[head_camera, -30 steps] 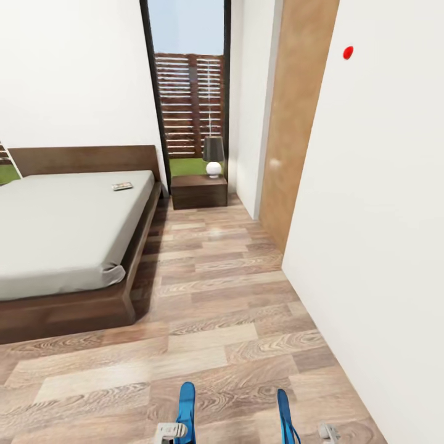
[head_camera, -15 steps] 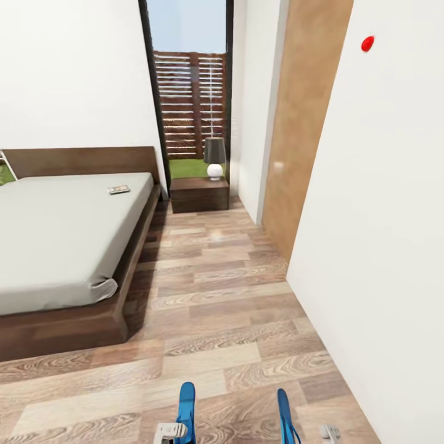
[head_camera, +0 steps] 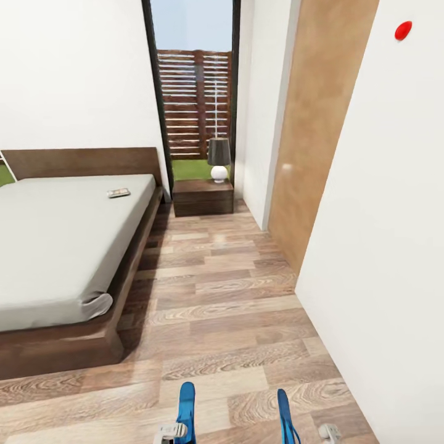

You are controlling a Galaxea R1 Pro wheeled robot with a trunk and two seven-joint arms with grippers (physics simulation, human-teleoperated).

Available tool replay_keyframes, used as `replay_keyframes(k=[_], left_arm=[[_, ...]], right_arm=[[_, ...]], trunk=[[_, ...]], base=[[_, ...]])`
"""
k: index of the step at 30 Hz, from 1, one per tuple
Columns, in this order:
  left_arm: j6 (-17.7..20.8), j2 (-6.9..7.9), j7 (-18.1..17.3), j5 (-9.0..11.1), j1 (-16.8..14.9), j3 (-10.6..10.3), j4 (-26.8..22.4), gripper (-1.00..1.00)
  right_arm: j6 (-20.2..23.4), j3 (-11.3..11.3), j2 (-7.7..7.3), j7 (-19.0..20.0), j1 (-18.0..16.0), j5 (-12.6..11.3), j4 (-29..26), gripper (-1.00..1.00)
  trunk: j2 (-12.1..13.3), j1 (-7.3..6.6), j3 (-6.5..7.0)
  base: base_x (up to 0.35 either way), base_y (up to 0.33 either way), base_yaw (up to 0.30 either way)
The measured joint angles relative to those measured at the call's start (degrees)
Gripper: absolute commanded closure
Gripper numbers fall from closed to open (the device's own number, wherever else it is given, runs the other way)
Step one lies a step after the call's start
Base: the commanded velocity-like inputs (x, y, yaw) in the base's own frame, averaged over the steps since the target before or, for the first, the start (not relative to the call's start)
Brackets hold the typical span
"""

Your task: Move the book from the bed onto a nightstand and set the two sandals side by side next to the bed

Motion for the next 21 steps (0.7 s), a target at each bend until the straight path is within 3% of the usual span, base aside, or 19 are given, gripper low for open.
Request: replay_keyframes(k=[21], left_arm=[[0.0,0.0,0.1,0.0,0.0,0.0,0.0,1.0]], right_arm=[[0.0,0.0,0.0,0.0,0.0,0.0,0.0,1.0]], trunk=[[0.0,0.0,0.0]], base=[[0.329,0.0,0.0]])
